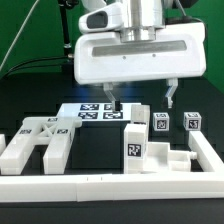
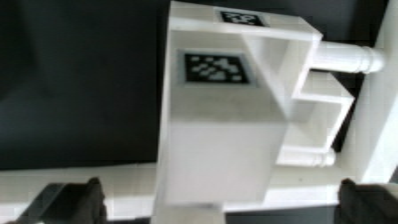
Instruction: Assemble chair
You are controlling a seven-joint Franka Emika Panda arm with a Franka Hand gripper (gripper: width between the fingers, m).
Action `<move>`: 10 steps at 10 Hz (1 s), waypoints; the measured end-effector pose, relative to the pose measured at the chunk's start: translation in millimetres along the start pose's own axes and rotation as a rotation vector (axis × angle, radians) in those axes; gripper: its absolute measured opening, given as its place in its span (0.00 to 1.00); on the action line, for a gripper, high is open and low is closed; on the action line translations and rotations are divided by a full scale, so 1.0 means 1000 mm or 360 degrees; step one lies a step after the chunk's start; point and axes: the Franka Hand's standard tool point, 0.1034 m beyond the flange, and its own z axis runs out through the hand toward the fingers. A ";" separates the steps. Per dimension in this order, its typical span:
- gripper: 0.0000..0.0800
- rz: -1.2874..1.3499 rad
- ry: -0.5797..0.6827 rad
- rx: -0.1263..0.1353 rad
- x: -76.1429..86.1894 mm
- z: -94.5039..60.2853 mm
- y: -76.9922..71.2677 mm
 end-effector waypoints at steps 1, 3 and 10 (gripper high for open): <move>0.81 0.0004 -0.0169 0.0012 -0.008 0.002 0.003; 0.81 -0.0012 -0.0398 0.0025 -0.015 0.005 0.001; 0.36 -0.0029 -0.0454 0.0020 -0.007 0.008 0.002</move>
Offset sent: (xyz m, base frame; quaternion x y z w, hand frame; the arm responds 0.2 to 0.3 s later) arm 0.0041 -0.0128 -0.0056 -0.0572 -0.2134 -0.0586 0.9735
